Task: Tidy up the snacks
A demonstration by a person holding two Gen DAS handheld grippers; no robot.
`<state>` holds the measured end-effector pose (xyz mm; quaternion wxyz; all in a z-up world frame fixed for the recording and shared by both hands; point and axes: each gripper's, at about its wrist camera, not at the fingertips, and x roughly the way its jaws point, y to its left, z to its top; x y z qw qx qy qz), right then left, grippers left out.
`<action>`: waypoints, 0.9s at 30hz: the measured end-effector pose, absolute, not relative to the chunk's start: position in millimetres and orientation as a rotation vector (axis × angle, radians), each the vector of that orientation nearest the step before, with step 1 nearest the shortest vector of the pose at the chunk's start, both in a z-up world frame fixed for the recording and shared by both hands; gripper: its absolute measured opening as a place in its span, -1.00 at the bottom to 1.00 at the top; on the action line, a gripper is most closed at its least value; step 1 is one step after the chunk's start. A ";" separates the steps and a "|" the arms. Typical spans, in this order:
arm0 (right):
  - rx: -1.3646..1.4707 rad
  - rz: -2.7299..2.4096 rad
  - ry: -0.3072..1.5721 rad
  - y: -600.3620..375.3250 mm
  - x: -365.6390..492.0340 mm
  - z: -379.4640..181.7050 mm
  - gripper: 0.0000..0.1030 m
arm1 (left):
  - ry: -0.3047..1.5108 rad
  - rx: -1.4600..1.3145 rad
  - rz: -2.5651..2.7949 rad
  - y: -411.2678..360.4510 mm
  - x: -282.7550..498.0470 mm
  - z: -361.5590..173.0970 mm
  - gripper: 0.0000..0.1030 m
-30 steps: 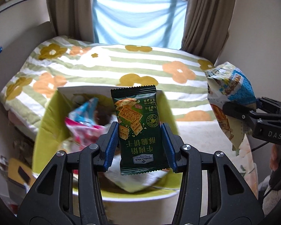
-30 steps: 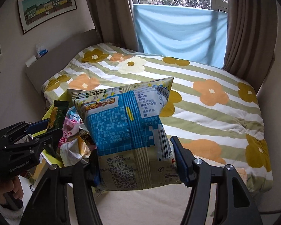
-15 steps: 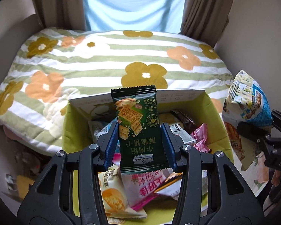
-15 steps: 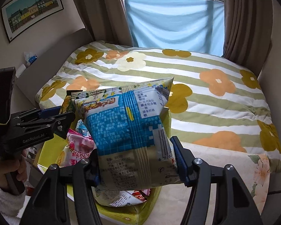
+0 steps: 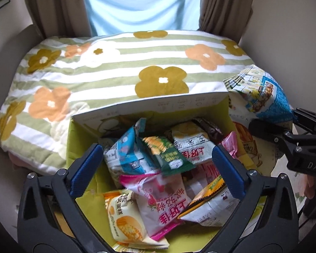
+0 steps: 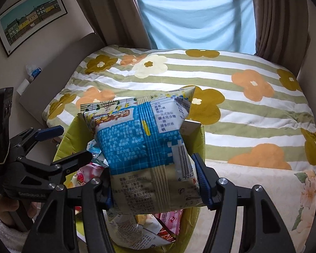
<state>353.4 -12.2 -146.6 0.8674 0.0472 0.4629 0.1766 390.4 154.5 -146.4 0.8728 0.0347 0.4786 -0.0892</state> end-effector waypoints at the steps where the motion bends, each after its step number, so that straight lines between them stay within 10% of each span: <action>1: 0.098 0.367 0.973 -12.5 353.2 -147.2 0.11 | 1.007 0.074 -0.178 156.4 388.0 -147.6 0.99; 13: 0.072 0.377 1.034 10.3 364.0 -155.6 0.19 | 1.046 -0.045 -0.083 195.2 355.6 -159.7 0.99; 17: 0.105 0.334 1.005 7.6 362.1 -154.9 0.99 | 1.040 -0.062 -0.074 199.8 346.5 -158.1 0.99; 27: 0.108 0.273 1.013 6.6 347.3 -154.0 0.99 | 1.026 -0.078 -0.092 203.8 335.0 -158.5 0.99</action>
